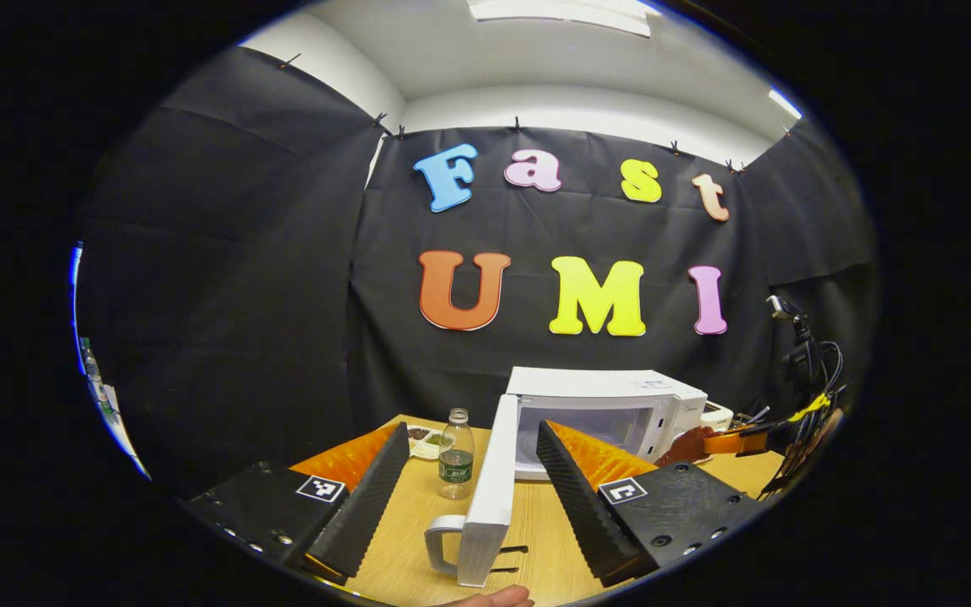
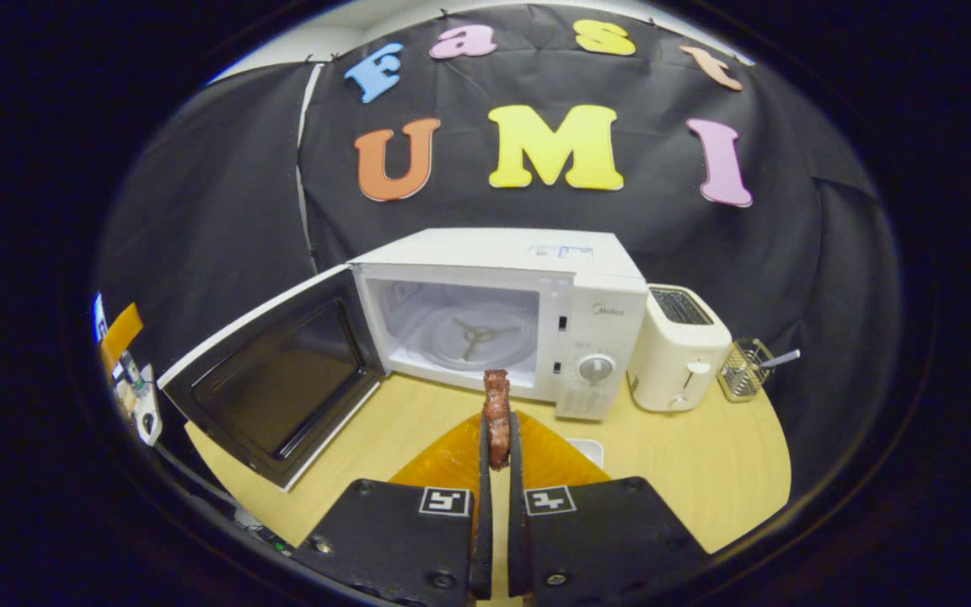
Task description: Open the microwave oven with the left hand, put the food in, and close the microwave oven.
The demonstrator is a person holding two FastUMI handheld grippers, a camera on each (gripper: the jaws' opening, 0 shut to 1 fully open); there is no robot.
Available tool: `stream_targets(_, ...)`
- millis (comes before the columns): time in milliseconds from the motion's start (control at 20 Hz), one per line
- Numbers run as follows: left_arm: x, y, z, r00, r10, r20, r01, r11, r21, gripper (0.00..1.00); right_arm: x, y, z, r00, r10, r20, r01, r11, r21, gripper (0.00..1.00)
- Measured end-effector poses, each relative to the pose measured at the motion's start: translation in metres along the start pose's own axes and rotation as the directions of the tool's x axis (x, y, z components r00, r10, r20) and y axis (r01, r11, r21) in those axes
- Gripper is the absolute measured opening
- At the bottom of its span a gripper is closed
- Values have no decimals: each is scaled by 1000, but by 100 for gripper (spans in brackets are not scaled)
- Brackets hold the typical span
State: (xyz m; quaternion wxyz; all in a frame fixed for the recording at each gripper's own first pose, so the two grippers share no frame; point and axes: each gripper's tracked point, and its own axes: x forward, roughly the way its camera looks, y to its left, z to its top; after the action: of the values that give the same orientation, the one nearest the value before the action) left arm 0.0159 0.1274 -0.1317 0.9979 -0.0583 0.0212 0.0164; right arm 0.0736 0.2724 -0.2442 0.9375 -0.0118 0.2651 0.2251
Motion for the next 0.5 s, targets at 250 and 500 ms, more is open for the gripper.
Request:
stream_targets(250,-12,12,1,1000,-1,8,1,1000,-13,93,33,35,17,993,-41,112,45,998,-34,11)
stream_targets(500,-18,24,-7,1000,14,-8,-14,1000,1,93,81,58,28,982,-72,177,63,996,55,11)
